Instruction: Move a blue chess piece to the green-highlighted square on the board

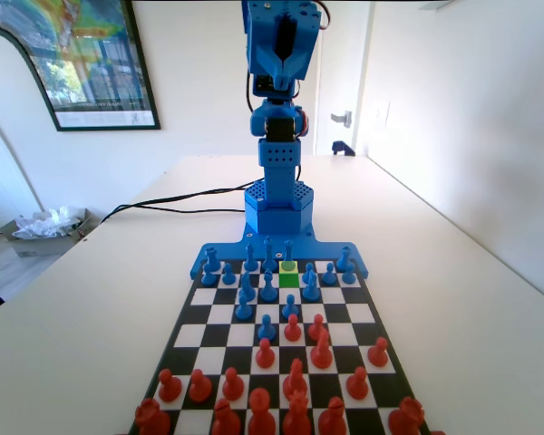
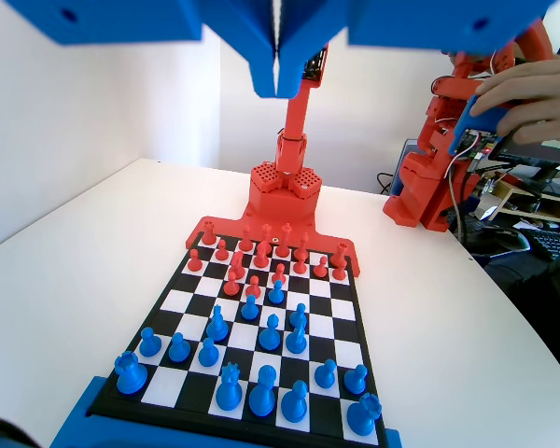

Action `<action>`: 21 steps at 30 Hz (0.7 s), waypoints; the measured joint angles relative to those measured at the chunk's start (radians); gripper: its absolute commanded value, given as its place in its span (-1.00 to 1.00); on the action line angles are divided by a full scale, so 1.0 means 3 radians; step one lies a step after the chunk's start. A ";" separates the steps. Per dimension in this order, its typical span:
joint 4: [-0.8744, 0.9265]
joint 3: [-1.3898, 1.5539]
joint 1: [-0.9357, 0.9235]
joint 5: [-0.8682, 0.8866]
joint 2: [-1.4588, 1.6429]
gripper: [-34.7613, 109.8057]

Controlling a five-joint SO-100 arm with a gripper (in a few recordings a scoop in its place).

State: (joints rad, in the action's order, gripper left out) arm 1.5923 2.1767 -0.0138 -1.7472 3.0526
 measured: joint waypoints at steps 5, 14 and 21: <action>0.0000 0.0000 0.0000 0.0000 0.0000 -0.51; -0.0031 0.0000 0.0000 -0.0031 0.0000 -0.51; -0.0066 0.0000 0.0026 -0.0240 0.0000 -0.51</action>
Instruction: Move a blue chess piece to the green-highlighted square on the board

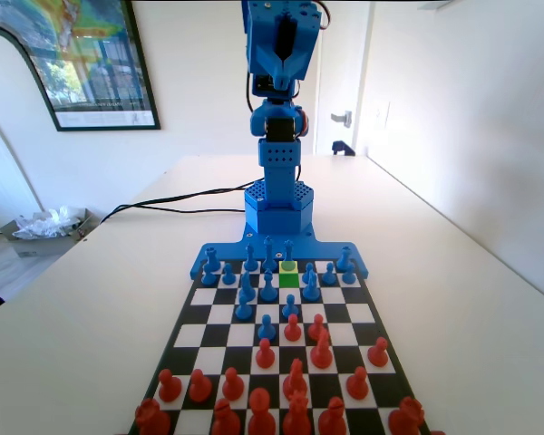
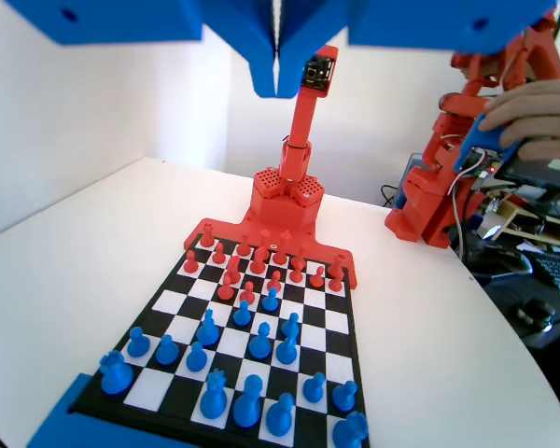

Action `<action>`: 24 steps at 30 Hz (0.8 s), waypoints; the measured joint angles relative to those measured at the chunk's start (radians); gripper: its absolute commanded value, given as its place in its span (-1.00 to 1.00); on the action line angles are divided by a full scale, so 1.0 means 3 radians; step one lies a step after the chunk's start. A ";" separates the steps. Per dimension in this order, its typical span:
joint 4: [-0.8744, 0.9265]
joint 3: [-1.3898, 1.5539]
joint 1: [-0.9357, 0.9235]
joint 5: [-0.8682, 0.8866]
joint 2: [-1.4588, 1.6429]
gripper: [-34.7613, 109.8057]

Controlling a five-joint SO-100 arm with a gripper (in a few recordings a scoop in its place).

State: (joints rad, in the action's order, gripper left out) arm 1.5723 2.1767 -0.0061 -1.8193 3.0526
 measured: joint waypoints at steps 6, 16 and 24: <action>-0.0046 -0.0092 0.0036 0.0005 -0.0174 -0.51; 0.0087 -0.0583 0.0378 -0.0435 -0.0931 -0.51; 0.0235 -0.0849 0.0424 -0.1488 -0.1979 -0.51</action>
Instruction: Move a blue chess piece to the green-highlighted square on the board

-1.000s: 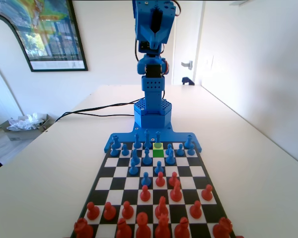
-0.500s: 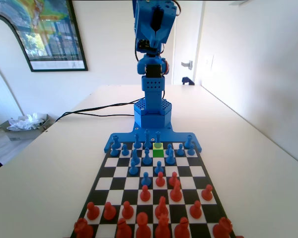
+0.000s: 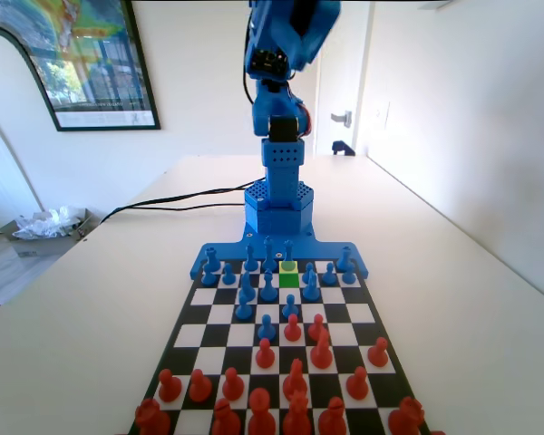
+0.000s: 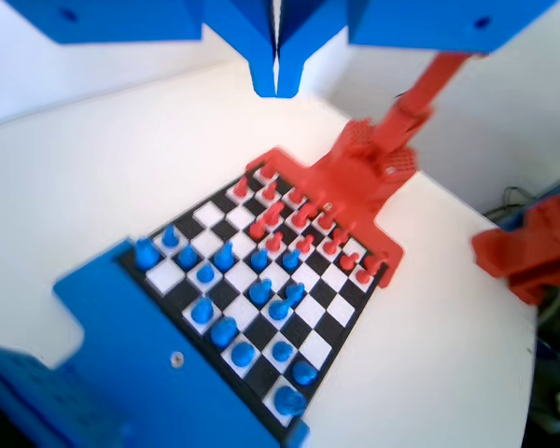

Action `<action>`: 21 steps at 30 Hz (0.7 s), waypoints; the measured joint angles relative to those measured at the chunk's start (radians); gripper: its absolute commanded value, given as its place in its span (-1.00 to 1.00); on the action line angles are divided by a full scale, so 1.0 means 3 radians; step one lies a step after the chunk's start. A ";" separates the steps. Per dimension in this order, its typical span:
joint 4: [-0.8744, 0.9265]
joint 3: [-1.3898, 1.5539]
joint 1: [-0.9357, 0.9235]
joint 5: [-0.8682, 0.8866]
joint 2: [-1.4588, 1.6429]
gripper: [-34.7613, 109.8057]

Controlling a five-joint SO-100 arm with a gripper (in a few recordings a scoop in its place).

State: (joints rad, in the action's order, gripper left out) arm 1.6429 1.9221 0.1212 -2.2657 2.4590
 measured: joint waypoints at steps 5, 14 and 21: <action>0.0092 -0.0179 0.0000 -0.0675 -0.0562 -0.51; -0.0107 -0.0041 -0.0041 -0.1508 -0.0982 -0.51; -0.0603 0.0654 -0.0036 -0.1800 -0.0987 -0.46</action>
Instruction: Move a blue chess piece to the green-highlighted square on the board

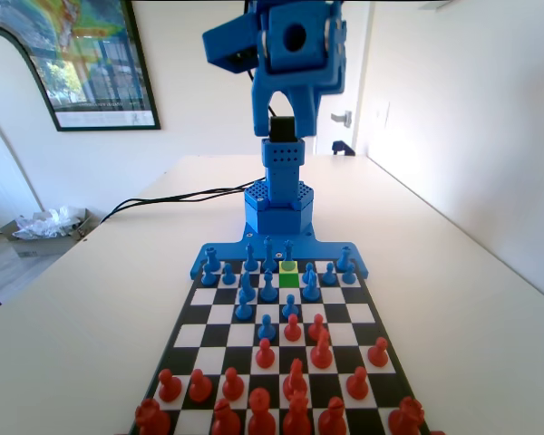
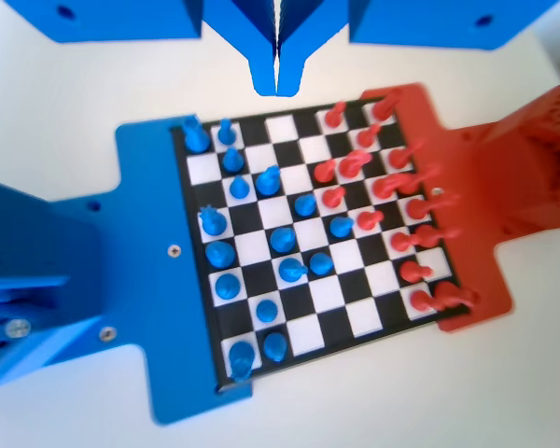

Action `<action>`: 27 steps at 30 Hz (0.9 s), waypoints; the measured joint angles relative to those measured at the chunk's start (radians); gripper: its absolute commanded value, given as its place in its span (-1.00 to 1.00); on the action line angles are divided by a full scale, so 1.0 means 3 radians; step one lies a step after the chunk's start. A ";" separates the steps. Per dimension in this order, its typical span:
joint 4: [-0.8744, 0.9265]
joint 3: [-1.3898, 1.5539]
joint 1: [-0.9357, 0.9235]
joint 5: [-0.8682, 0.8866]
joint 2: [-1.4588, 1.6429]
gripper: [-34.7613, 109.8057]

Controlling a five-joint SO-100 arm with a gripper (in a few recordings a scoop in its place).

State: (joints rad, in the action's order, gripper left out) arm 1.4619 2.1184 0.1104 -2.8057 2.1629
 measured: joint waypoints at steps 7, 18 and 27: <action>-0.0573 0.0675 0.0061 -0.0107 0.0000 -0.40; -0.0818 0.1120 0.0159 -0.0051 0.0041 -0.38; -0.1120 0.1370 0.0087 -0.0169 0.0041 -0.36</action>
State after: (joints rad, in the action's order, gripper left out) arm 1.1259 2.5295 0.1365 -2.8563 2.1752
